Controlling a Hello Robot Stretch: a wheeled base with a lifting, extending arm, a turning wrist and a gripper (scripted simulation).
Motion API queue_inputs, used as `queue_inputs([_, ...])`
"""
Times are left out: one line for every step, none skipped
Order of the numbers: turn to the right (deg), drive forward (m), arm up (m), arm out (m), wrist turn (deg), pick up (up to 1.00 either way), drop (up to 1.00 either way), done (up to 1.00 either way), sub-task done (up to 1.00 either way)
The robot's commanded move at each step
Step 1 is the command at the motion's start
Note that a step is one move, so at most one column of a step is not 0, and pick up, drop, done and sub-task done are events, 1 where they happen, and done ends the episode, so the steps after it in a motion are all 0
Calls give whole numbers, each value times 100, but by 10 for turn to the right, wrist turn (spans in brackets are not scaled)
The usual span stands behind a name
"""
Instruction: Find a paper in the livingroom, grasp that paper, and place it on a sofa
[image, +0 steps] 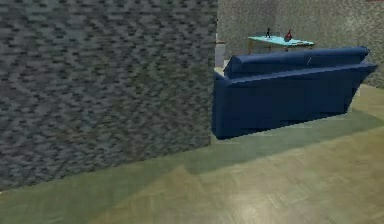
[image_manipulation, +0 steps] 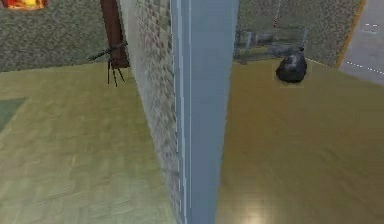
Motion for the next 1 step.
queue_inputs([0, 45, 0, 0, 0, 0, 0, 0, 0])
